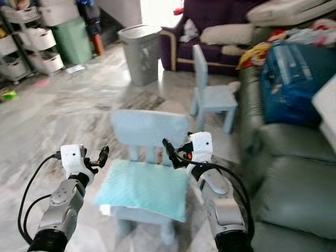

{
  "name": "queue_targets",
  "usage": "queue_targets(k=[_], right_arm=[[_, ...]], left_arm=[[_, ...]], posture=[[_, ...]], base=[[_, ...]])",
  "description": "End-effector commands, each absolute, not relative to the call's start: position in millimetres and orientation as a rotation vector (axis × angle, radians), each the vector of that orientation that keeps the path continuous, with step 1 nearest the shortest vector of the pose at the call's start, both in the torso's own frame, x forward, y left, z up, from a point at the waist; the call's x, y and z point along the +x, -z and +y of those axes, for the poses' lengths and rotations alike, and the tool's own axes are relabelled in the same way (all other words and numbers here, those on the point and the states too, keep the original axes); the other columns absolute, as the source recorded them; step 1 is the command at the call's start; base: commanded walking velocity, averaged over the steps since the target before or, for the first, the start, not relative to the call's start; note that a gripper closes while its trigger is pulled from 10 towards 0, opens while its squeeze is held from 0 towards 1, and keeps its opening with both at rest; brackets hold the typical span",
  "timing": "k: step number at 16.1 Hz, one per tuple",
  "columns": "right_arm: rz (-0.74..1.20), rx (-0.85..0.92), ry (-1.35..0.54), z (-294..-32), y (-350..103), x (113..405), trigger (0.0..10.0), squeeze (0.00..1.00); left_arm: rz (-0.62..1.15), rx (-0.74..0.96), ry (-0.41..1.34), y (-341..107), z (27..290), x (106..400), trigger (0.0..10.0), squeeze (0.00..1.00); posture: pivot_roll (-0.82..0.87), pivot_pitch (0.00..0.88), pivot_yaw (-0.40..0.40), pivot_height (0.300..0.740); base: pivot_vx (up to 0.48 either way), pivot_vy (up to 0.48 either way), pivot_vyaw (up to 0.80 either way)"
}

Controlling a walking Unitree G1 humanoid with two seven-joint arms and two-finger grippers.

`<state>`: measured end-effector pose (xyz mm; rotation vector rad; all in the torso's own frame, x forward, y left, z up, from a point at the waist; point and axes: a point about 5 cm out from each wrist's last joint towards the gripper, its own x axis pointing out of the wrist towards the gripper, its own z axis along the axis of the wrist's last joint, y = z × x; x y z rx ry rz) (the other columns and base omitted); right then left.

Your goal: Move the pillow to the sofa

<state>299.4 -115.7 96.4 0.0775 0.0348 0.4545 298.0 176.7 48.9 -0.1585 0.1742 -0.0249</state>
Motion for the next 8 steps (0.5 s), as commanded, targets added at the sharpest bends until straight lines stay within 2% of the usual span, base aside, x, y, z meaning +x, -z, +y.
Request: queue_targets(k=[1,8], right_arm=[[0.023,0.084,-0.479,-106.9,-100.6,300.1,10.0,0.0],[0.024,0.085,-0.482,-106.8,-100.7,300.2,10.0,0.0]], left_arm=[[0.176,-0.147,0.013,-50.0,184.9,297.8,10.0,0.0],[0.169,-0.158,0.016,-50.8,184.4,297.4,10.0,0.0]], posture=[[-0.11,0.0,0.033,0.74],[-0.11,0.0,0.031,0.74]], base=[[0.0,0.0,0.0],[0.0,0.0,0.0]])
